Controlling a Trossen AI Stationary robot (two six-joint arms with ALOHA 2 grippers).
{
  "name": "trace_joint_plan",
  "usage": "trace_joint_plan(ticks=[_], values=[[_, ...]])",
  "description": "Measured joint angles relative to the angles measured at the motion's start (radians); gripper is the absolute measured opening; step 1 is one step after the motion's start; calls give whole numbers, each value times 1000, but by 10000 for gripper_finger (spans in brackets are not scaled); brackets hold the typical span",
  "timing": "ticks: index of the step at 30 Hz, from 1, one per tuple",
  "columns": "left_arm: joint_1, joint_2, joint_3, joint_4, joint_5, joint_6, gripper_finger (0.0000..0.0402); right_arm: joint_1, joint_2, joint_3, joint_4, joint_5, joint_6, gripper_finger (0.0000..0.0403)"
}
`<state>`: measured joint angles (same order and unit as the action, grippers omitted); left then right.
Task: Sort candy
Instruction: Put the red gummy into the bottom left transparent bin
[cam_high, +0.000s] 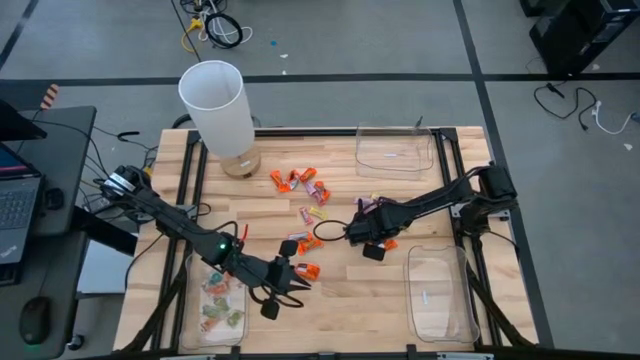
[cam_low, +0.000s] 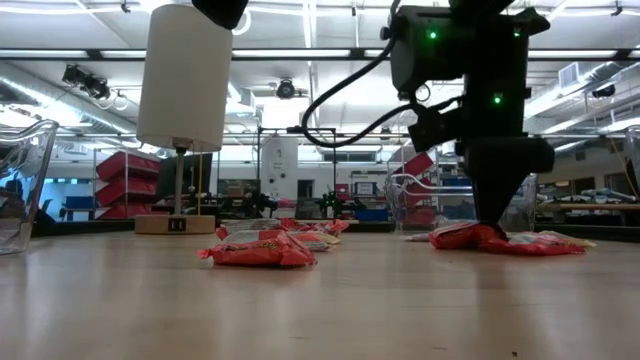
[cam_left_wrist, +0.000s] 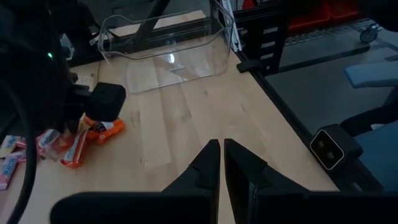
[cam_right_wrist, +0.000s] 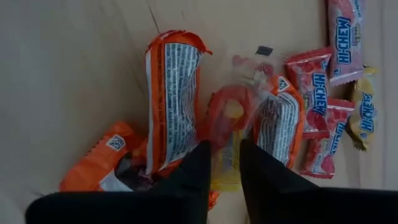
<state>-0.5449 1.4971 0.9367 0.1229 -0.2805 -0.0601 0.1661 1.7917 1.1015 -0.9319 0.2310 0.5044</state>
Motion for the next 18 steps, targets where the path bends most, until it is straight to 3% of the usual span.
trace_joint_plan(ticks=[6,18], values=[[0,0,0,-7,-4,-1,25,3,-1,0,2,-7,0,6],[0,0,0,-28,-4,0,25,62,-38,20,-1,53,55,0]])
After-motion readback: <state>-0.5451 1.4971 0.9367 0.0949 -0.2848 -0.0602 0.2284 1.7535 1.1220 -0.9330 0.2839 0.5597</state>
